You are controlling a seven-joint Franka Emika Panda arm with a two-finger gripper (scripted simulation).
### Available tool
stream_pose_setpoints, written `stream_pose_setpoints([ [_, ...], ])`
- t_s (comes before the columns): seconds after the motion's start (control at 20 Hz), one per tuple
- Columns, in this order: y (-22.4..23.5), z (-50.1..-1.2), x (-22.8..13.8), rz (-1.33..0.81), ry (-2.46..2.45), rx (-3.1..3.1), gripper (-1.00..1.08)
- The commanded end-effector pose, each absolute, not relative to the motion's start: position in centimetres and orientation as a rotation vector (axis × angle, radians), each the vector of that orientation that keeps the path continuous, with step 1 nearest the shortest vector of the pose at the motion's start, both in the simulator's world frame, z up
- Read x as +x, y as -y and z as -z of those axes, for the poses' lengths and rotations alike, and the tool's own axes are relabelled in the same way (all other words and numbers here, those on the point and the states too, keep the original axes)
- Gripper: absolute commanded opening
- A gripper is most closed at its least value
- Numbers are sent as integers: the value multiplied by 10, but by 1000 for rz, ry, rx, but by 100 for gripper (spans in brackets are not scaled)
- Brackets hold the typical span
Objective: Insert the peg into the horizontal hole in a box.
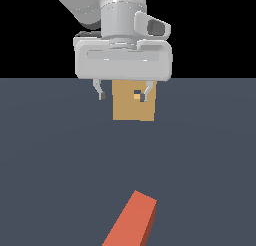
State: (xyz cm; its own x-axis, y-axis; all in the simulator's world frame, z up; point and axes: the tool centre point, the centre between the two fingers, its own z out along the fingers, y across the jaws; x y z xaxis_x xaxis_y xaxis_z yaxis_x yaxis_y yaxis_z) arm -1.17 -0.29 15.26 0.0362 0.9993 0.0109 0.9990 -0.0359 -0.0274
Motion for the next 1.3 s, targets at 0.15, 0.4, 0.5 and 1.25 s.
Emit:
stream_pose_setpoints([
  [0.15, 9, -151, -11, -17, 2150, -2254, 100],
  [0.4, 49, -139, -8, -17, 2079, -2326, 100],
  [0.5, 74, -131, -8, -16, 2033, -2371, 100],
  [1.25, 272, -71, -41, -3, 1617, -2694, 100],
])
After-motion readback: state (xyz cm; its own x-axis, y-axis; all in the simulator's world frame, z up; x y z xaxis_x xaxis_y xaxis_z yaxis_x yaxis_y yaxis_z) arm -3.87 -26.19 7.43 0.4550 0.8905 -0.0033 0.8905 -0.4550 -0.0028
